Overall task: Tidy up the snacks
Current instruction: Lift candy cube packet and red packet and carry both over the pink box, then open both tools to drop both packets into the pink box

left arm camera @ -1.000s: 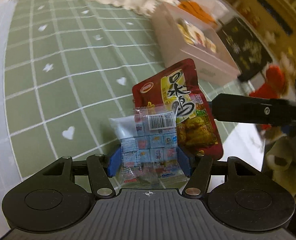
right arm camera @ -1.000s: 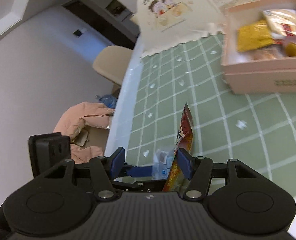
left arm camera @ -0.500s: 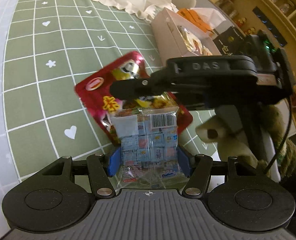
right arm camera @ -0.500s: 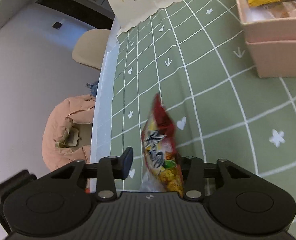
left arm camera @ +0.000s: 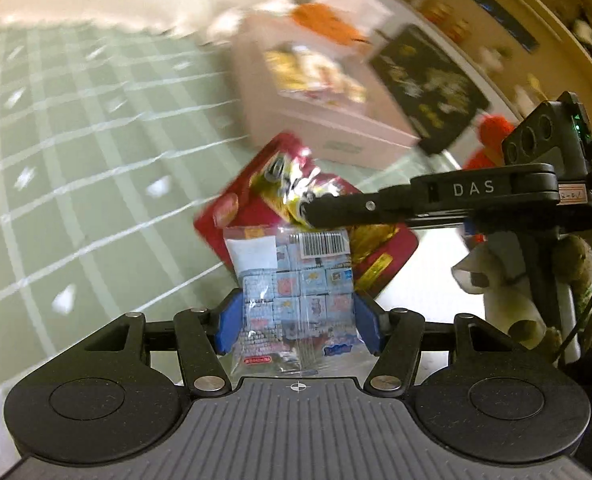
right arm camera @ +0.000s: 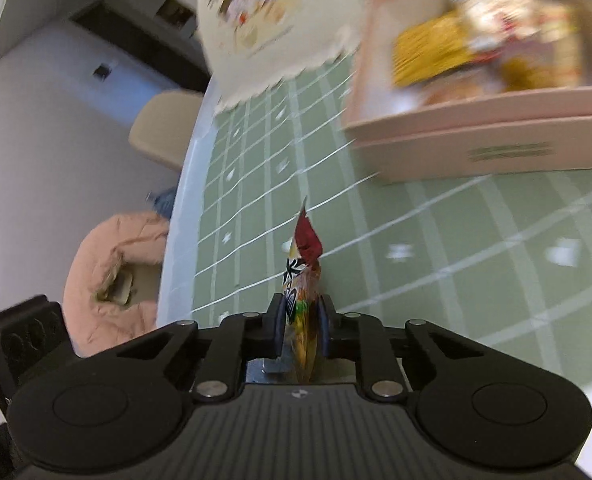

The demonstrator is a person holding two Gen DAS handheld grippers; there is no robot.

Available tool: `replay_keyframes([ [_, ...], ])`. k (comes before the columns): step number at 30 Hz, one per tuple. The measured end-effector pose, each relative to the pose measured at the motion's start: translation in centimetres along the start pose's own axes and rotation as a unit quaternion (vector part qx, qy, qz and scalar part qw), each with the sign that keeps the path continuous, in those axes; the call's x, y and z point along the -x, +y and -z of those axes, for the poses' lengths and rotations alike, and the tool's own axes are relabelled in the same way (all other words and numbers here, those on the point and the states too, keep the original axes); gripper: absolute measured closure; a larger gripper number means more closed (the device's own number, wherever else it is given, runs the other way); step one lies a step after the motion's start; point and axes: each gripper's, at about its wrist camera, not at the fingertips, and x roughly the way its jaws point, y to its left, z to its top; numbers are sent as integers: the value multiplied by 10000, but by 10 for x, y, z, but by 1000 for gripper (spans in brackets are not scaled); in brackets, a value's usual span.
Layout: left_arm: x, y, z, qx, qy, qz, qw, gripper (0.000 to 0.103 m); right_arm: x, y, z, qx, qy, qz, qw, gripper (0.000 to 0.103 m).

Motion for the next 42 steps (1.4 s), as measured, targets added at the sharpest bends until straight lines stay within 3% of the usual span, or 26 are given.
replay_keyframes([
  [2,-4,-14,-6,-264,74,-6,9996,39,21,-9,3,-108,-185,29,9998,88],
  [5,-15,-18,-8,-281,240,-121,9992,39,45,-13,8,-190,-411,217,9987,90],
  [8,-29,-9,-3,-184,443,-403,9980,39,63,-3,14,176,-587,560,9965,90],
  [12,-34,-3,2,-103,457,-397,9981,39,58,22,30,949,-435,984,9897,84],
  [16,-36,-4,1,-189,435,-442,9979,39,44,32,36,1200,-168,872,9888,70],
  [24,-38,-16,6,-559,379,-630,9957,39,5,-4,36,548,445,997,9925,70],
  [26,-38,-16,6,-553,371,-640,9957,39,4,-13,37,309,485,837,9948,71],
  [33,-37,-14,5,-453,367,-596,9965,39,14,-11,35,268,305,678,9969,81],
  [42,-24,-23,-6,-531,185,-465,9973,39,59,2,20,548,-298,930,9937,84],
])
